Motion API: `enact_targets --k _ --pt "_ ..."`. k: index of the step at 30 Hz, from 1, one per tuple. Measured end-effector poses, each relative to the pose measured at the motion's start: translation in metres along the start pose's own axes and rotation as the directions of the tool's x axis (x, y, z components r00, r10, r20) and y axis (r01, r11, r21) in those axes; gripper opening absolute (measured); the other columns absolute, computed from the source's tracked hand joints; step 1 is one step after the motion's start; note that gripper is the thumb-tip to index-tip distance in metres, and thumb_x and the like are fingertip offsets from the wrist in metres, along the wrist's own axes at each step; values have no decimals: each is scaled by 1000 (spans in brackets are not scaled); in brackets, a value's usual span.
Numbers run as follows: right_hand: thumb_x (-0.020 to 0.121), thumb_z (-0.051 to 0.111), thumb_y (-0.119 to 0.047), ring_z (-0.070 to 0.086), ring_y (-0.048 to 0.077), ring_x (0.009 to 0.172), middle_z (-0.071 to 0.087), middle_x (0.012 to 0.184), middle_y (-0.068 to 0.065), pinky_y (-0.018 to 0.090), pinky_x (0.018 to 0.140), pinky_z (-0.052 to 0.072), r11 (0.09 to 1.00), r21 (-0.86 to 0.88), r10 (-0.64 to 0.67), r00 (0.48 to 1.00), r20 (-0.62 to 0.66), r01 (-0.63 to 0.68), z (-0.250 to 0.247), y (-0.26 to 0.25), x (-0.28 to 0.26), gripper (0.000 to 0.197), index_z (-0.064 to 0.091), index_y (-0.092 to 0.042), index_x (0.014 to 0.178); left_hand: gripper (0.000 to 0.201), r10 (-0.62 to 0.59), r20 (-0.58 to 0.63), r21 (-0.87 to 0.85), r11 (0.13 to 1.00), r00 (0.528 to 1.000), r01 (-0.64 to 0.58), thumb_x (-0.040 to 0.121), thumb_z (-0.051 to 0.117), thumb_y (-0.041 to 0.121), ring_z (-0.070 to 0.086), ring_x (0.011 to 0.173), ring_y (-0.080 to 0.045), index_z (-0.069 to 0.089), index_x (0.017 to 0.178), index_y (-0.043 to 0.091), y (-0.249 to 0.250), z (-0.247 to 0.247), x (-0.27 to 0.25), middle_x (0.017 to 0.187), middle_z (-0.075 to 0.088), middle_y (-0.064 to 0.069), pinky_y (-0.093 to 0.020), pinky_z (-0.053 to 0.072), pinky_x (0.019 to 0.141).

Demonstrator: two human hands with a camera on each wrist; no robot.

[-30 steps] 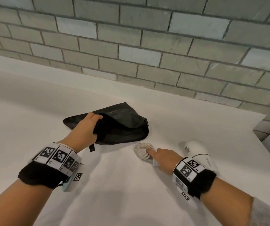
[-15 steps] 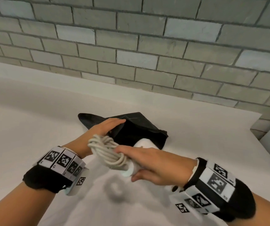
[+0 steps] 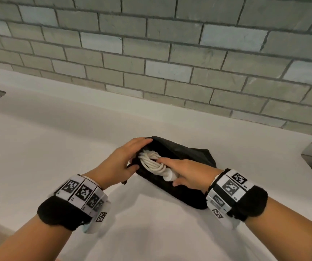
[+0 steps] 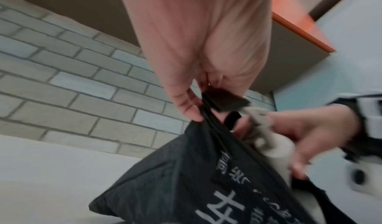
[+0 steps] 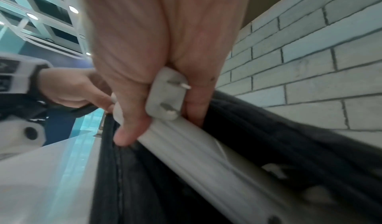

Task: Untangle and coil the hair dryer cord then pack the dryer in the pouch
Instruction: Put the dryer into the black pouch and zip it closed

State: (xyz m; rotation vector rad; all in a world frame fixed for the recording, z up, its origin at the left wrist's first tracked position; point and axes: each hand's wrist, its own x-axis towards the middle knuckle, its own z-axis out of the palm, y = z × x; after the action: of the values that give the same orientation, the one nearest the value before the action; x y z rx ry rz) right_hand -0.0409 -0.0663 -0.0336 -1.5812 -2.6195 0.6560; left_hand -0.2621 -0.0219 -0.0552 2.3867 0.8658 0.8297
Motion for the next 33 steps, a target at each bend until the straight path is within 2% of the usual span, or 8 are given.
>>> enact_targets --k 5,9,13,17,22,26,29,33 --pt "83 59 -9 50 32 116 50 131 18 35 97 39 981 -93 171 985 9 -169 -1 4 22 72 18 -16 142 80 63 4 14 998 998 -63 72 51 -13 36 97 12 29 137 28 12 18 4 135 35 11 3 30 80" --pt "92 45 -19 49 30 119 50 132 16 34 96 37 930 -85 358 933 -30 -359 6 4 38 50 28 -14 139 85 29 96 -40 999 995 -26 71 52 -11 45 84 4 30 130 46 20 21 3 114 39 37 -11 41 75" --pt "96 34 -35 47 20 117 54 125 5 33 103 32 920 196 372 913 -166 -339 24 7 50 33 55 -20 116 94 -93 182 -18 995 979 98 74 57 -2 50 76 -12 12 125 63 12 23 0 104 54 -2 -37 51 78" --pt "95 34 -34 39 23 130 45 141 6 37 113 25 930 219 330 933 -141 -296 34 16 38 39 44 -22 131 86 -122 305 20 992 944 122 78 58 -1 50 84 1 15 128 53 2 23 1 115 49 5 -21 49 79" --pt "90 50 -15 47 25 122 51 133 8 35 106 35 976 -105 187 980 -68 -193 22 13 -13 40 47 -17 129 59 -140 535 158 985 833 65 79 54 -7 41 87 22 47 129 22 -12 30 5 122 35 18 3 32 72" --pt "85 59 -14 65 14 73 69 86 1 21 73 50 964 212 194 972 -130 -164 4 24 -67 15 68 -15 97 50 -237 680 300 953 694 32 82 55 1 40 77 6 51 128 20 -22 40 8 128 44 5 4 28 68" --pt "83 61 -16 60 16 61 62 66 -2 23 61 46 897 327 401 859 -317 -298 -5 57 -90 7 67 -17 79 40 -348 715 414 910 606 34 88 52 15 44 96 -3 53 127 21 -29 40 17 140 41 6 -6 32 84" --pt "87 56 -35 58 27 92 61 94 10 29 78 42 690 209 722 640 -263 -693 7 102 -102 39 56 -6 113 34 -485 673 515 849 559 117 93 47 27 32 134 -10 54 126 27 -35 33 29 150 31 9 -26 20 110"
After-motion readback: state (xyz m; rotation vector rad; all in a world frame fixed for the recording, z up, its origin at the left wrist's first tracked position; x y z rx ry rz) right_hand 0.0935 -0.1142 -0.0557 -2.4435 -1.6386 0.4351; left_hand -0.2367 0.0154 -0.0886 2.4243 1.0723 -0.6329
